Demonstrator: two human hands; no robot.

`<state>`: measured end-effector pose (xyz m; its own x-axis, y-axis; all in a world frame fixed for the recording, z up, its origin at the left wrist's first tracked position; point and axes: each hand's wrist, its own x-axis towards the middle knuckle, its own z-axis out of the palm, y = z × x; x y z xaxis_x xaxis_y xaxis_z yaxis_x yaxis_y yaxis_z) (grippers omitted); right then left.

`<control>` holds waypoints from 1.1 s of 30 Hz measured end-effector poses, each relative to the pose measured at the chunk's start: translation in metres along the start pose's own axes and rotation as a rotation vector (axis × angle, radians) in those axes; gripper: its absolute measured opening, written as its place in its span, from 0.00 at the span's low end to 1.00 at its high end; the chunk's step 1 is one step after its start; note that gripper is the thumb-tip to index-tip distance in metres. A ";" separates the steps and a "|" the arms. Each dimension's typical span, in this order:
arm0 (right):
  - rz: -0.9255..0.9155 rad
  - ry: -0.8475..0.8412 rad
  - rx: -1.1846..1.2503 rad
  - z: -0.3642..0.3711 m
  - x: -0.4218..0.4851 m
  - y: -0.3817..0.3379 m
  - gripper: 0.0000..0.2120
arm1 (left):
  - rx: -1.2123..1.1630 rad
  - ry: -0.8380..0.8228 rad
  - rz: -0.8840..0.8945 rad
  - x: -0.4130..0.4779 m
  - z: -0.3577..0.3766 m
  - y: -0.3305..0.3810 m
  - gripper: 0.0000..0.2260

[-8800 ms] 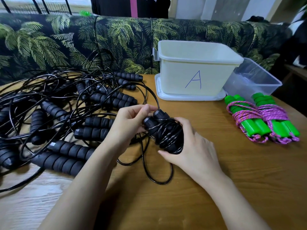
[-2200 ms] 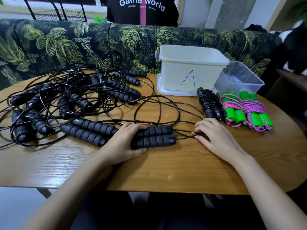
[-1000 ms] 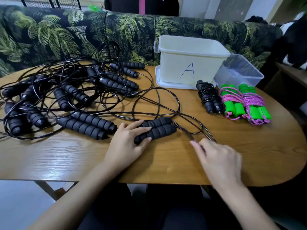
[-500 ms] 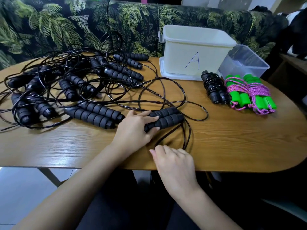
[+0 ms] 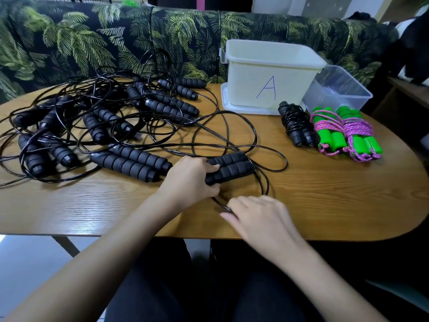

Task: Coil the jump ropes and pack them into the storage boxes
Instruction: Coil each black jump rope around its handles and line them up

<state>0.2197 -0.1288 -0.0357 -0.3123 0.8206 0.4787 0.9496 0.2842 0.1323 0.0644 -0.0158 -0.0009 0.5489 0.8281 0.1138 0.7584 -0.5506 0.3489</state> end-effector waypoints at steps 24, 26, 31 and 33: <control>0.409 -0.309 0.531 0.004 -0.012 0.144 0.13 | -0.378 0.266 0.181 0.002 0.015 -0.030 0.16; 0.438 -0.342 0.645 0.002 0.004 0.148 0.16 | -0.376 0.297 0.291 0.000 -0.008 -0.027 0.15; 0.504 -0.324 0.740 -0.010 0.089 0.146 0.17 | -0.171 0.050 0.572 -0.019 -0.051 0.010 0.28; 0.482 -0.269 0.653 -0.028 0.126 0.135 0.16 | 0.013 0.118 0.522 -0.022 -0.042 0.018 0.38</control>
<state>0.3096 -0.0014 0.0668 0.0472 0.9915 0.1209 0.8002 0.0349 -0.5987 0.0512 -0.0393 0.0424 0.8116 0.4495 0.3731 0.3999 -0.8931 0.2061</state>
